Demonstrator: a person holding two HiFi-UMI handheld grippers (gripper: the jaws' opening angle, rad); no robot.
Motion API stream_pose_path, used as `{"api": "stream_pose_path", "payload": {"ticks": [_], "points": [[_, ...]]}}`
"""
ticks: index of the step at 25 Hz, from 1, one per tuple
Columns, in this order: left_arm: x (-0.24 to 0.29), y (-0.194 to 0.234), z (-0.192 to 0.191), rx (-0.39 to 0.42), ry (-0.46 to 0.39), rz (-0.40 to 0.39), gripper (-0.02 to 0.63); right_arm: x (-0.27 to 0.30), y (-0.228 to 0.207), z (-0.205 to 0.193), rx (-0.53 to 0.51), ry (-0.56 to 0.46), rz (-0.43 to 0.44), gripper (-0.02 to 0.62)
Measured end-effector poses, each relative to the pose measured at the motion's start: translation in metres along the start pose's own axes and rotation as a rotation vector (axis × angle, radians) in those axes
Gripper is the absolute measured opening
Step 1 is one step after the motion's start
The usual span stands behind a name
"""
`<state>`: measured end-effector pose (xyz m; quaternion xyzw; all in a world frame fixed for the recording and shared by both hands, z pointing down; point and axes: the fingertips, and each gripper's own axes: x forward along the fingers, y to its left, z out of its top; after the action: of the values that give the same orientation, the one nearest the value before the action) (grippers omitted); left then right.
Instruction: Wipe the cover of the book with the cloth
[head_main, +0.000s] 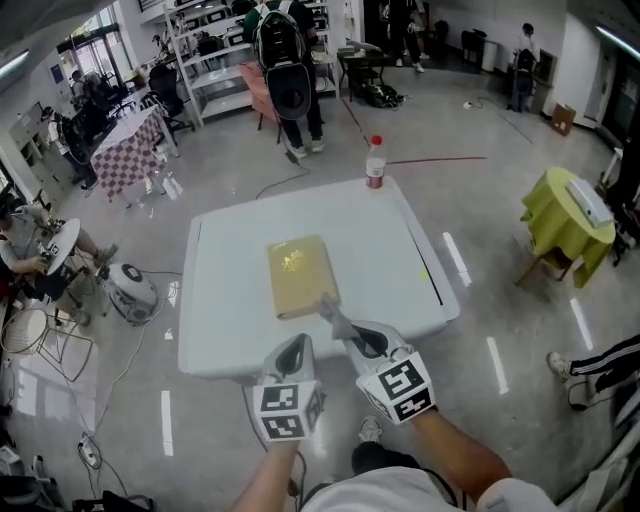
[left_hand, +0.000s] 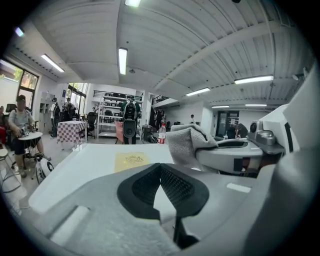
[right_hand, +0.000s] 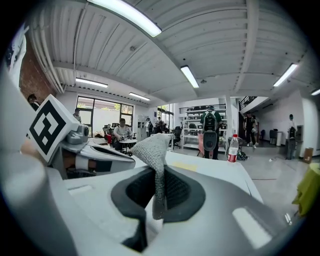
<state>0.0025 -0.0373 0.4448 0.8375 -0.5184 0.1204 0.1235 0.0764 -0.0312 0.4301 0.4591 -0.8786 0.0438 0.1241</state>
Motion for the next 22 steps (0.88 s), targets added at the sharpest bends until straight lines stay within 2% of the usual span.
{"api": "stream_pose_path", "payload": {"ticks": [6,9,14,22], "points": [[0.045,0.001,0.009,-0.001,0.010,0.049,0.006,0.030,-0.046,-0.006,-0.009,0.032,0.057,0.017],[0.059,0.011,0.004,-0.013,0.027,0.075,0.006,0.048,-0.055,-0.006,-0.045,0.035,0.091,0.017],[0.076,0.021,0.014,0.012,0.041,0.124,0.008,0.071,-0.078,0.003,-0.087,0.049,0.147,0.017],[0.104,0.064,0.011,-0.021,0.027,0.149,0.006,0.136,-0.096,0.004,-0.225,0.088,0.190,0.017]]}}
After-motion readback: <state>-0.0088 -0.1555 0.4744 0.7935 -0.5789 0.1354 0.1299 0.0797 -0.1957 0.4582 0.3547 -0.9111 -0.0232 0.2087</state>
